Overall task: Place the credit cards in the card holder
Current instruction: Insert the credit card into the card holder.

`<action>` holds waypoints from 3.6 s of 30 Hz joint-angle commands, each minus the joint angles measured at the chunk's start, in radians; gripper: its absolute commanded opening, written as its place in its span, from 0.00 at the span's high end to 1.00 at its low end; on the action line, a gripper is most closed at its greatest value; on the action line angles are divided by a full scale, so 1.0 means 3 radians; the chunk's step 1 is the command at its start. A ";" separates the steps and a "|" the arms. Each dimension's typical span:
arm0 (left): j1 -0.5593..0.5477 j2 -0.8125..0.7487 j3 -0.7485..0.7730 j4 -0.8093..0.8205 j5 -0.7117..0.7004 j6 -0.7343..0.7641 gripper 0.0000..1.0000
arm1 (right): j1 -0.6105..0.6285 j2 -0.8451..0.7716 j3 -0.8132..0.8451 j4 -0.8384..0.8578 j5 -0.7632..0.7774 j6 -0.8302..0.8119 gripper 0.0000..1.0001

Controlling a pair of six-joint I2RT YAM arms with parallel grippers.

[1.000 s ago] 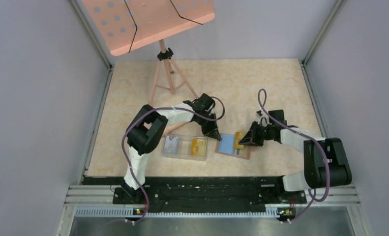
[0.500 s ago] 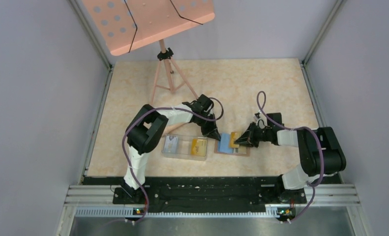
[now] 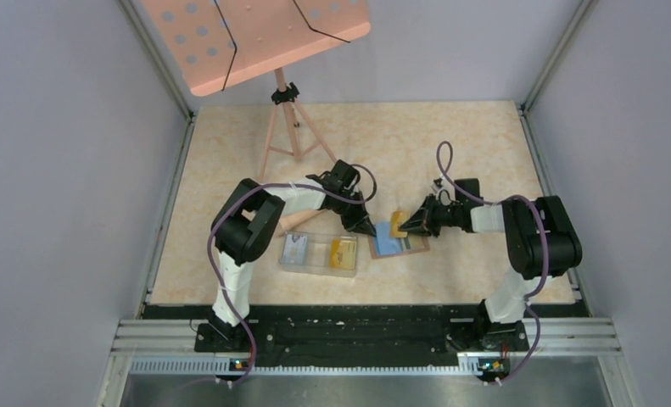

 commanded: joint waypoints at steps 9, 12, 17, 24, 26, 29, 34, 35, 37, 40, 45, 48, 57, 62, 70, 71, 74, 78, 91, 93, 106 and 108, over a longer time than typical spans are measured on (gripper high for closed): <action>0.0034 -0.0120 -0.0092 0.0084 -0.0089 0.0058 1.00 | 0.0038 -0.0350 -0.0156 -0.0717 0.0060 -0.0473 1.00; 0.0036 -0.0115 -0.0092 0.0064 -0.0088 0.0083 1.00 | 0.0007 -0.0337 -0.0180 -0.0808 0.0014 -0.0545 1.00; 0.0034 -0.0097 -0.0073 0.0056 -0.0067 0.0104 1.00 | -0.0034 -0.0253 -0.0125 -0.0998 -0.0144 -0.0702 1.00; 0.0027 -0.0068 -0.0022 0.0004 -0.0039 0.0147 1.00 | -0.0033 0.0055 -0.0038 -0.0858 -0.0429 -0.0756 1.00; 0.0025 -0.0064 -0.0016 -0.0002 -0.0034 0.0147 1.00 | -0.0029 0.0095 -0.0022 -0.0751 -0.0479 -0.0708 1.00; 0.0027 -0.0054 -0.0001 -0.0007 -0.0018 0.0152 1.00 | -0.0012 0.0121 -0.0007 -0.0588 -0.0529 -0.0600 1.00; 0.0030 -0.0037 0.0030 -0.0036 -0.0002 0.0167 1.00 | 0.0093 0.0150 0.0057 -0.0384 -0.0557 -0.0506 0.99; 0.0027 -0.0026 0.0040 -0.0044 0.0003 0.0168 1.00 | 0.0109 0.0147 0.0058 -0.0344 -0.0557 -0.0491 0.98; 0.0026 -0.0017 0.0047 -0.0043 0.0017 0.0168 1.00 | 0.0124 0.0153 0.0076 -0.0302 -0.0576 -0.0475 0.97; 0.0024 -0.0005 0.0056 -0.0046 0.0031 0.0173 1.00 | 0.0124 0.0183 0.0139 -0.0325 -0.0570 -0.0521 0.95; 0.0026 0.0006 0.0052 -0.0046 0.0044 0.0179 1.00 | 0.0138 0.0284 0.0326 -0.0853 -0.0377 -0.0868 0.91; 0.0026 0.0011 0.0063 -0.0045 0.0049 0.0178 1.00 | 0.0176 0.0179 0.0443 -0.1313 -0.0034 -0.1117 0.79; 0.0021 0.0020 0.0115 -0.0097 0.0045 0.0213 1.00 | 0.0434 -0.0139 0.0770 -0.2086 0.0861 -0.1308 0.52; 0.0021 0.0028 0.0113 -0.0119 0.0030 0.0232 1.00 | 0.0524 -0.0189 0.0887 -0.2256 0.1177 -0.1316 0.48; 0.0016 0.0055 0.0150 -0.0153 0.0035 0.0259 1.00 | 0.0543 -0.0216 0.1046 -0.2461 0.1487 -0.1399 0.44; 0.0012 0.0054 0.0154 -0.0162 0.0036 0.0265 1.00 | 0.0542 -0.0222 0.1054 -0.2467 0.1498 -0.1407 0.43; 0.0016 0.0059 0.0161 -0.0165 0.0044 0.0271 1.00 | 0.0545 -0.0227 0.1052 -0.2430 0.1453 -0.1410 0.43; 0.0016 0.0065 0.0167 -0.0175 0.0048 0.0278 1.00 | 0.0544 -0.0179 0.1036 -0.2343 0.1380 -0.1417 0.43; -0.0013 0.0134 0.0287 -0.0318 0.0027 0.0372 1.00 | 0.0549 0.0040 0.1097 -0.2296 0.1141 -0.1666 0.58; -0.0010 0.0144 0.0298 -0.0325 0.0023 0.0378 1.00 | 0.0549 0.0029 0.1074 -0.2291 0.1137 -0.1637 0.69; -0.0009 0.0158 0.0316 -0.0383 0.0009 0.0431 1.00 | 0.0532 -0.0157 0.0821 -0.2217 0.1014 -0.1459 1.00; -0.0010 0.0166 0.0323 -0.0407 -0.0002 0.0448 1.00 | 0.0495 -0.0162 0.0825 -0.2239 0.0995 -0.1432 1.00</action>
